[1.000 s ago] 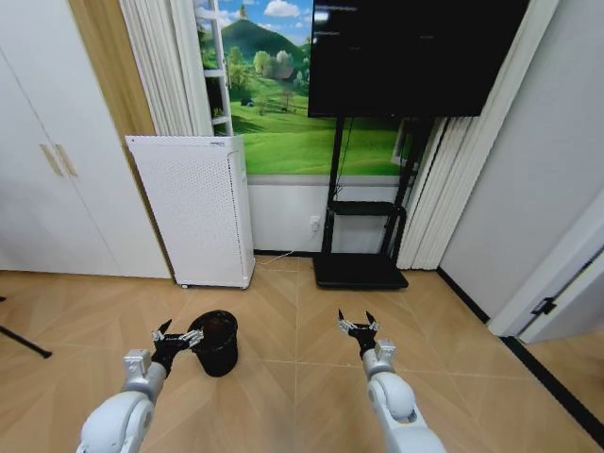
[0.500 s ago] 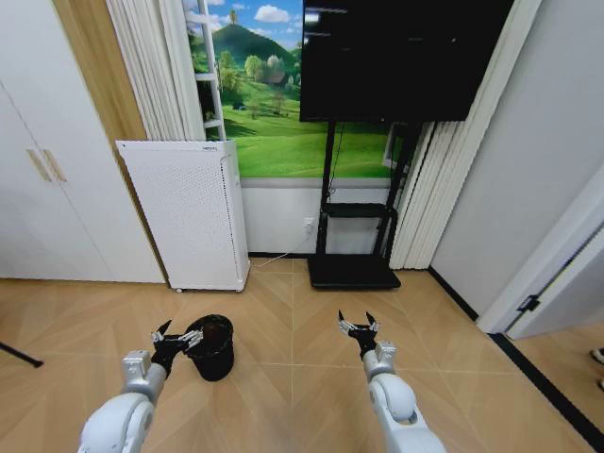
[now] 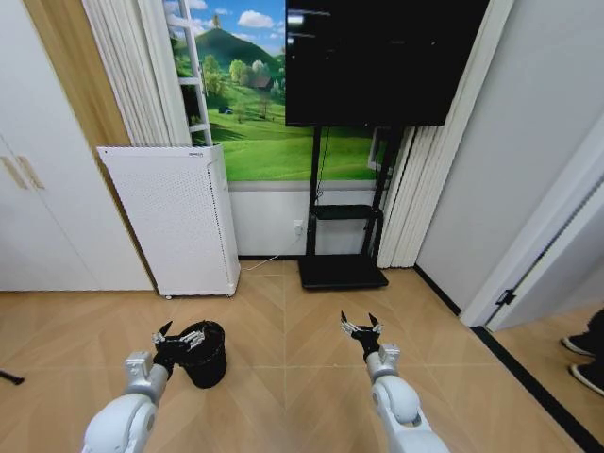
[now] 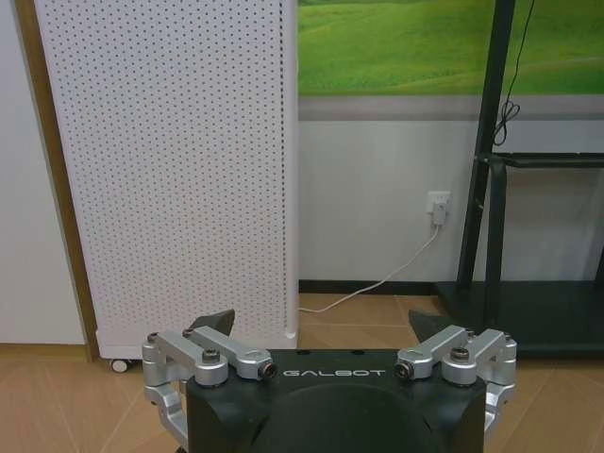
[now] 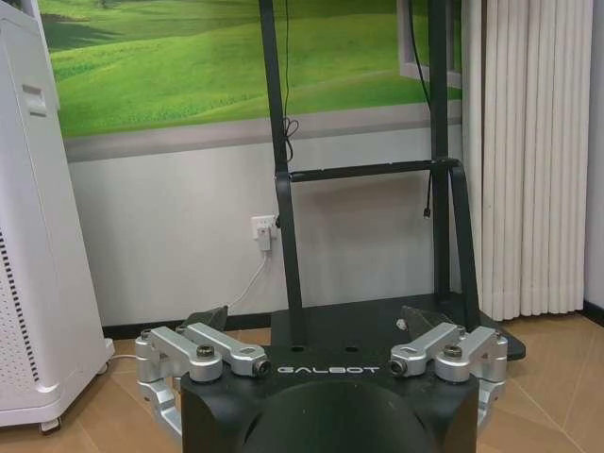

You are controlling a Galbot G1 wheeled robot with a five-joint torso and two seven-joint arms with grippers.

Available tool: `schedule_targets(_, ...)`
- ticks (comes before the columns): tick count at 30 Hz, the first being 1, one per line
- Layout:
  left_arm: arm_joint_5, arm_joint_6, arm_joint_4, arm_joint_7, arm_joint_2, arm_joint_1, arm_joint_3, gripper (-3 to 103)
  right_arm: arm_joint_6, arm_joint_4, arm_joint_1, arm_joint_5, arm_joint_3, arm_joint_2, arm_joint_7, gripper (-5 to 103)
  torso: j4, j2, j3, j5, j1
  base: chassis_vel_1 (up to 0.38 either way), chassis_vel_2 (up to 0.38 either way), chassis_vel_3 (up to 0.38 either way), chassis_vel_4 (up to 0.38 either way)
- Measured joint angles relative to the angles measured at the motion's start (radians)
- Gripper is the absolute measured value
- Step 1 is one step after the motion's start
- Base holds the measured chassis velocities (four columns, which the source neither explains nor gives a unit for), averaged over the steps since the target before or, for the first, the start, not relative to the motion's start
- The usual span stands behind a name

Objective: Pick up the trash bin and place the garbage on the floor into it.

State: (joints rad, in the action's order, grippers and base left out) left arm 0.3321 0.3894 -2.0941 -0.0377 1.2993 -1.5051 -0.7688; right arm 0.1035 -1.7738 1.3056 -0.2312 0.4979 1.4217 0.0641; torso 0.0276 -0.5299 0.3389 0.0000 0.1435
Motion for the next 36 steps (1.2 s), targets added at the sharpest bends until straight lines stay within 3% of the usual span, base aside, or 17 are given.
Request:
schedule_targets(30, -0.006, -0.014, 0.000, -0.003, -0.004, 0.002, -0.002, 100, 0.000, -0.021, 0.013, 0.006, 0.013, 0.004, 0.000, 100, 0.0000, -0.118, 0.069, 0.0000, 0.048, 0.000, 0.000, 0.000, 0.000)
schedule_targets(36, 0.018, -0.029, -0.005, 0.026, 0.000, 0.001, -0.002, 100, 0.003, -0.023, 0.017, 0.016, 0.010, 0.009, 0.004, 100, 0.0001, -0.141, 0.081, 0.0000, 0.059, 0.000, 0.000, 0.000, 0.000)
